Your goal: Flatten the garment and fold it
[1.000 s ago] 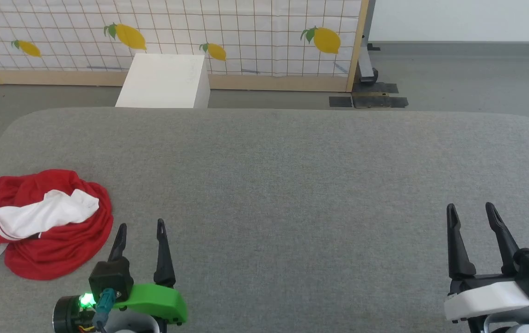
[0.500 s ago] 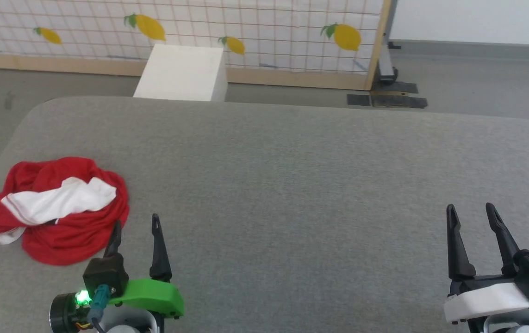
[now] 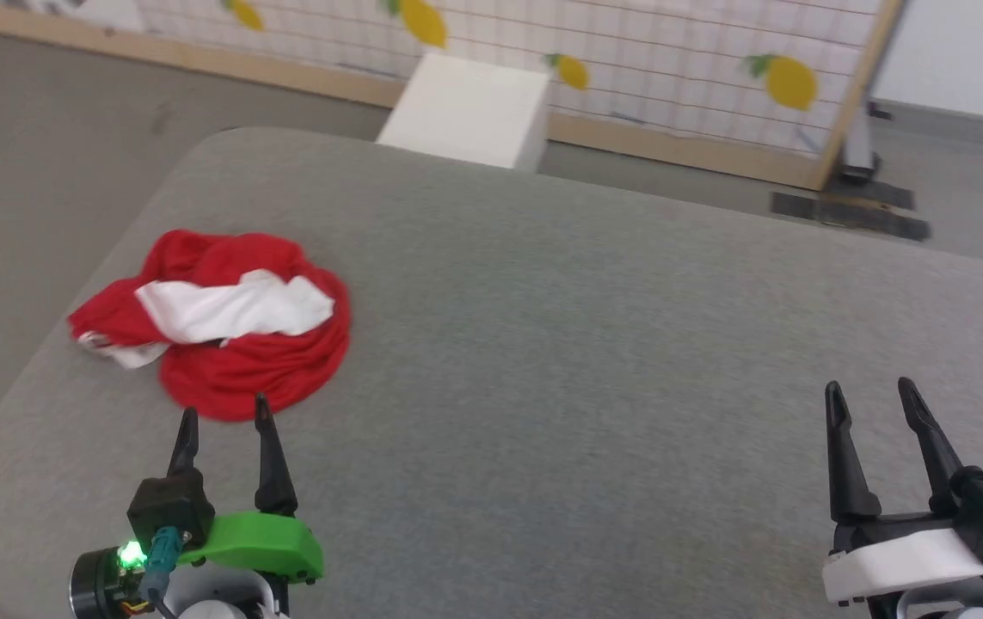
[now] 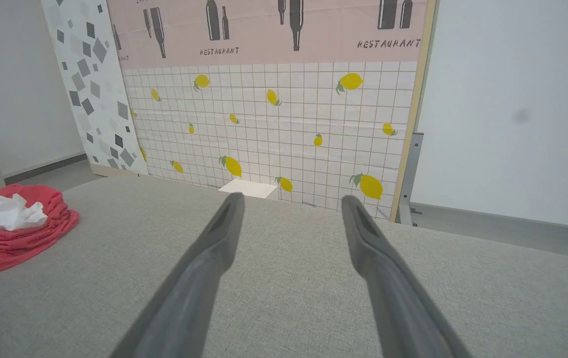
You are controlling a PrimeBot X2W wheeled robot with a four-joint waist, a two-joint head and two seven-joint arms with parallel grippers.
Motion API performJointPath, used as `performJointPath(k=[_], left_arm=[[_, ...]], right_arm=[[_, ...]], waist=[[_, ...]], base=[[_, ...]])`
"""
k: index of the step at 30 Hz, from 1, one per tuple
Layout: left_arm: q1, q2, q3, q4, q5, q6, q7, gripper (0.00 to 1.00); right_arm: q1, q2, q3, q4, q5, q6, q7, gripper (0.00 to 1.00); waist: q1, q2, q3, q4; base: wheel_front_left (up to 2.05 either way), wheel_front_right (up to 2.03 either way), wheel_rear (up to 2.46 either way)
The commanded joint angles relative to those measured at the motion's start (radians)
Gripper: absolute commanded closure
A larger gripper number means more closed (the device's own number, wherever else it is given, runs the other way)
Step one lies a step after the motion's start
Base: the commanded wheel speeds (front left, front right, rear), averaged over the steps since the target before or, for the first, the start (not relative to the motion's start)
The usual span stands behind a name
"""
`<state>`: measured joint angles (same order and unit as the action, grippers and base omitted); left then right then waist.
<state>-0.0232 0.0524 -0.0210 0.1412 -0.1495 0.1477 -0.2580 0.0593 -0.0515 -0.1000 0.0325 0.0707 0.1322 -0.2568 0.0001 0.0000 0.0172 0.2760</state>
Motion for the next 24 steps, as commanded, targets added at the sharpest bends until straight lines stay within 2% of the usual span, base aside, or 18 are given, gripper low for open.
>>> performJointPath(k=[1, 12, 21, 24], left_arm=[[-0.002, -0.002, 0.002, -0.006, -0.002, 0.005, -0.004, 0.00], [0.002, -0.002, 0.011, -0.012, -0.015, 0.011, -0.004, 0.00], [0.001, -0.002, 0.022, -0.015, -0.013, 0.015, -0.004, 0.00], [-0.015, -0.002, 0.038, -0.011, -0.009, 0.000, -0.004, 0.00]], right_arm=[[0.009, 0.001, 0.002, -0.004, -0.004, -0.002, -0.005, 0.00], [0.006, 0.001, 0.010, -0.004, -0.011, -0.002, -0.005, 0.00], [0.002, 0.001, 0.017, 0.000, -0.009, -0.002, -0.005, 0.00], [0.001, 0.001, 0.021, 0.001, -0.008, -0.002, -0.005, 0.00]], waist=[[-0.0001, 0.0000, 0.003, 0.086], [-0.0001, 0.0000, 0.009, 0.212], [-0.0001, 0.0000, 0.014, 0.225], [-0.0001, 0.0000, 0.014, 0.219]], base=[[0.00, 0.00, 0.00], [0.00, 0.00, 0.00], [0.00, 0.00, 0.00], [0.00, 0.00, 0.00]])
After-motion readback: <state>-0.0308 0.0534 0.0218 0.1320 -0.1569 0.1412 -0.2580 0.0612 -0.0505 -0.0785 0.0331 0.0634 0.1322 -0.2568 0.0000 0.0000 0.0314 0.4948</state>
